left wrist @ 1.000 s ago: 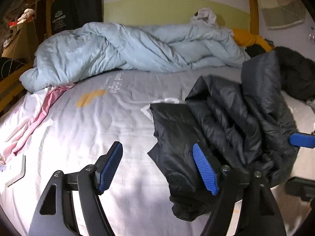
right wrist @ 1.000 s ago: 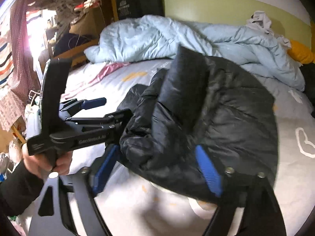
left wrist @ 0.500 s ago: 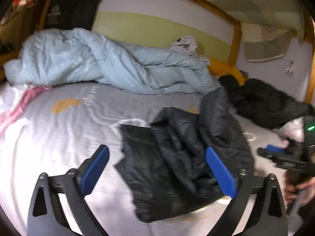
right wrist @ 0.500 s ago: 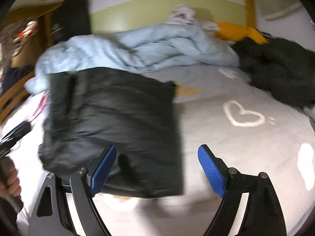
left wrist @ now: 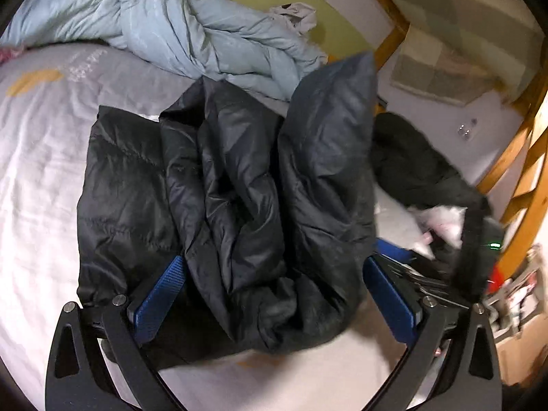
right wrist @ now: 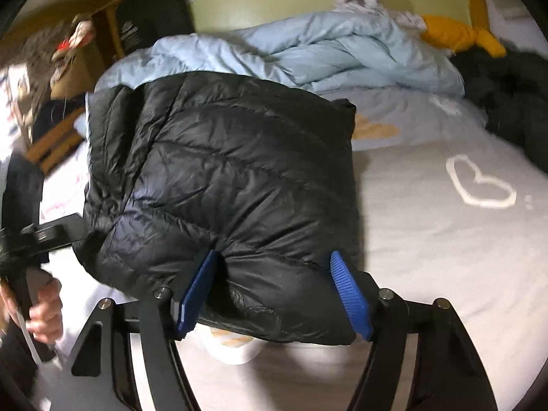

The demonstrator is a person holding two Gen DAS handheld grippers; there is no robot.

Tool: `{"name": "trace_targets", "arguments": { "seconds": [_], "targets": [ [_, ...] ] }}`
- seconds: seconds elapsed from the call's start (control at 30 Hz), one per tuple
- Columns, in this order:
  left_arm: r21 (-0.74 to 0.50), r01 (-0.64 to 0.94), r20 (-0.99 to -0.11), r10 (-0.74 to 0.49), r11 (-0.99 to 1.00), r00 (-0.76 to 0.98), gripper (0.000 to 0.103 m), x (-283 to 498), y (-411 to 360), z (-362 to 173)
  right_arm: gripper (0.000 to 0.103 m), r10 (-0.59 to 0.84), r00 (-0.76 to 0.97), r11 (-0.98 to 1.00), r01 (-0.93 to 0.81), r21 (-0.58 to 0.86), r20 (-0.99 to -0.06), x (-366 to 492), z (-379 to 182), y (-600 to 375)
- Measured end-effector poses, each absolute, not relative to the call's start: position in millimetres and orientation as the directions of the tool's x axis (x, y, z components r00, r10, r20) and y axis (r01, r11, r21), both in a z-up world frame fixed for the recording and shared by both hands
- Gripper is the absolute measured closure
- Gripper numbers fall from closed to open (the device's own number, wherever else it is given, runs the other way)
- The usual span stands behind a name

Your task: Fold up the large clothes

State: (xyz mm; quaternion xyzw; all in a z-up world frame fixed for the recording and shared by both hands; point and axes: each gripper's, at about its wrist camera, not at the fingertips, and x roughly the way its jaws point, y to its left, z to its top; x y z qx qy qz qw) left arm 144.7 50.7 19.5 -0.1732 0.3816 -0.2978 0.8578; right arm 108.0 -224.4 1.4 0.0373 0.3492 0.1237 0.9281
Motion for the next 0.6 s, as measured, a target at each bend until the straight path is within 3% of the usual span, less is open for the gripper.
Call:
{"name": "trace_targets", "arguments": {
  "seconds": [0.07,0.13,0.2,0.27,0.4,0.5,0.53,0.57,0.6],
  "targets": [
    [-0.515,0.382,-0.548,-0.637,0.768,0.542,0.002,145,46,21,0.032,0.251,0.728,0.965,-0.237,0.11,-0.639,101,1,-217],
    [-0.485,0.397,-0.537,-0.624,0.779,0.568,0.022,143,42,25,0.03,0.233,0.732,0.965,-0.255,0.06,-0.641,93,1,-212],
    [-0.415,0.398,-0.55,-0.574,0.818,0.606,0.058,140,35,32,0.013,0.167,0.747,0.97,-0.243,-0.03,-0.643,83,-3,-208],
    [-0.396,0.412,-0.526,-0.571,0.82,0.63,0.073,134,35,36,0.008,0.097,0.769,0.972,-0.211,-0.108,-0.632,77,-8,-206],
    [-0.405,0.434,-0.472,-0.591,0.805,0.654,0.081,119,38,55,0.008,-0.04,0.763,0.959,-0.152,-0.24,-0.645,87,-24,-200],
    [-0.391,0.442,-0.457,-0.587,0.807,0.668,0.082,110,42,68,0.009,-0.034,0.762,0.983,-0.09,-0.157,-0.647,104,-28,-209],
    [-0.382,0.433,-0.46,-0.574,0.817,0.678,0.082,107,44,71,0.018,-0.015,0.762,0.991,-0.077,-0.114,-0.647,108,-27,-213],
    [-0.377,0.415,-0.464,-0.557,0.828,0.689,0.083,105,47,73,0.038,0.032,0.767,0.997,-0.073,-0.037,-0.64,110,-26,-219],
    [-0.381,0.387,-0.475,-0.537,0.84,0.697,0.084,105,52,73,0.048,0.109,0.769,0.994,-0.078,0.076,-0.63,112,-27,-227]
  ]
}}
